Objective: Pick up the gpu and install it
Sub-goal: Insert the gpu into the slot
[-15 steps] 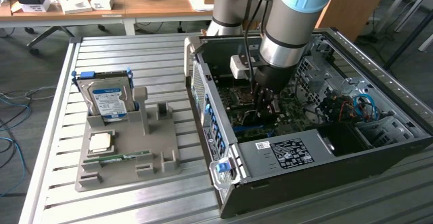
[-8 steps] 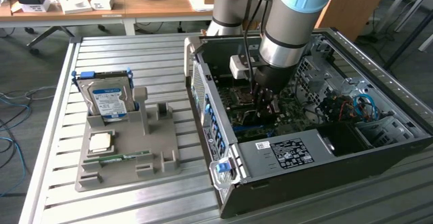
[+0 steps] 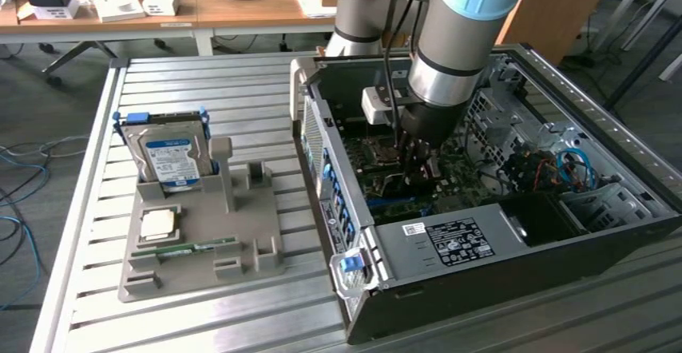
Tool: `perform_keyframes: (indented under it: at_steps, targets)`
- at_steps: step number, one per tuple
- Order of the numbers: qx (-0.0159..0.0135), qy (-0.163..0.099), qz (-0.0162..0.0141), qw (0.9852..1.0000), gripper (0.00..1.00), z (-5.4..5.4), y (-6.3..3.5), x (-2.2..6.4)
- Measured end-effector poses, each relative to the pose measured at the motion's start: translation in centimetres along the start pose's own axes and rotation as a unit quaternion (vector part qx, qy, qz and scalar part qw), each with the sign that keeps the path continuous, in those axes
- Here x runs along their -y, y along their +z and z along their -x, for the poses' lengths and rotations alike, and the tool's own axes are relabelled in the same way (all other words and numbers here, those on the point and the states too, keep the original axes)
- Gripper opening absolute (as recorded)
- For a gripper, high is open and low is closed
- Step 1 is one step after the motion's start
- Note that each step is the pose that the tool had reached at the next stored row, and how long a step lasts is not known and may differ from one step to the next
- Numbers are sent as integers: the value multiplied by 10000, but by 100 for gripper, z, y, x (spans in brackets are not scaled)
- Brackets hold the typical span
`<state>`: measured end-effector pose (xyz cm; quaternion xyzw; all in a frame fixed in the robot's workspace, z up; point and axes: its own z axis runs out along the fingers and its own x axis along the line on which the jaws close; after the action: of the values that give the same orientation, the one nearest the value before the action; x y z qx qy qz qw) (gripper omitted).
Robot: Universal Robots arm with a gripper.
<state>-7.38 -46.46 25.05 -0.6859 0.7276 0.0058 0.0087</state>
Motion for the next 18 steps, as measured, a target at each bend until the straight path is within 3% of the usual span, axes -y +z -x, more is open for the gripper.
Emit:
perform_keyframes:
  at_steps: [12,13,16,18]
  targets:
    - [19,-9,1,10000,26,0,-17,0]
    - [29,-9,3,10000,26,-1,-19,0]
    - [135,-9,8,9999,26,0,-20,0]
    - [138,-8,8,9999,26,0,-20,0]
